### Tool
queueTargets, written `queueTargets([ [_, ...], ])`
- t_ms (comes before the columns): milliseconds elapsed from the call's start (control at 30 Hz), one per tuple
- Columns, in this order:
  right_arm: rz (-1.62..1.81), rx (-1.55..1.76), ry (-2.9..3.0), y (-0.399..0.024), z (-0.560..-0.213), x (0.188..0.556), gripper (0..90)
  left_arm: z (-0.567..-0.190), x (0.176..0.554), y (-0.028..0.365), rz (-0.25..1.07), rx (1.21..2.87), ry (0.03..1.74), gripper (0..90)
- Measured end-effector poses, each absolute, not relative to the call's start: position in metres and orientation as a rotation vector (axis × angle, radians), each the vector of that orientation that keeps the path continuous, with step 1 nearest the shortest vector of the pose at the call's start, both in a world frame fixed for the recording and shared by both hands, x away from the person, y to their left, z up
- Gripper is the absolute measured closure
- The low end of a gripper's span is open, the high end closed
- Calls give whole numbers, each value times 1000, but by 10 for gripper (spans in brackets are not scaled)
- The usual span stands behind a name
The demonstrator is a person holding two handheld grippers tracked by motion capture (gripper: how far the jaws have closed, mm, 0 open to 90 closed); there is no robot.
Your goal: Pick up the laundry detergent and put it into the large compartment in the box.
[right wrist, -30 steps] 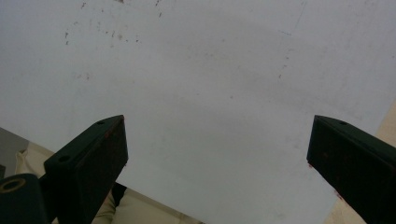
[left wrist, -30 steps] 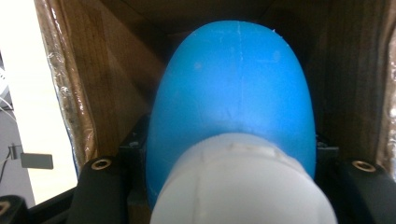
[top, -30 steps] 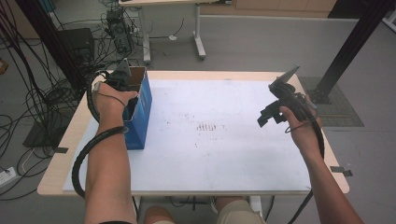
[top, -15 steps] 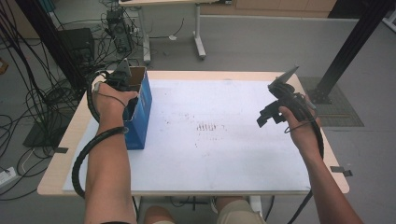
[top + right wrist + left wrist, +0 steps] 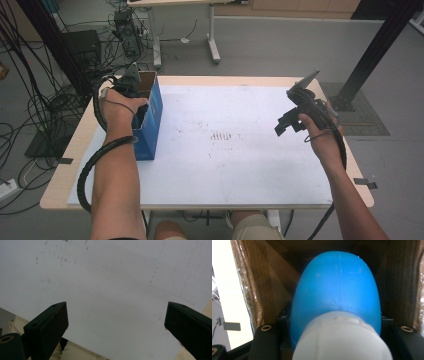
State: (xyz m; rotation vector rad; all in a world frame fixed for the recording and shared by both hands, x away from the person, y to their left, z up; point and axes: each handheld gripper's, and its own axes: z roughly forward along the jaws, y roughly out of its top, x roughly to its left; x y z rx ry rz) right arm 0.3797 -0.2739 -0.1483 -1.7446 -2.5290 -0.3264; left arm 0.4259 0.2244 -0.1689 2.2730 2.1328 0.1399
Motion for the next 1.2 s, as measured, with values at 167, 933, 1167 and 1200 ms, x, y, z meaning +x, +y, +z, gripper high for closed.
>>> queueTargets([
  [167,-324,-1744,-2530,-274,-148,380,50,-169,426,224,140,2272,2133,375],
  [933,-322,-1742,-2531,-271,-148,380,50,-169,426,224,142,2268,2135,374],
  [1167,-326,-1741,-2533,-271,-147,379,50,-169,426,224,141,2269,2134,375],
  [1200,-326,-1742,-2533,-271,-147,379,50,-169,426,224,142,2268,2135,374],
])
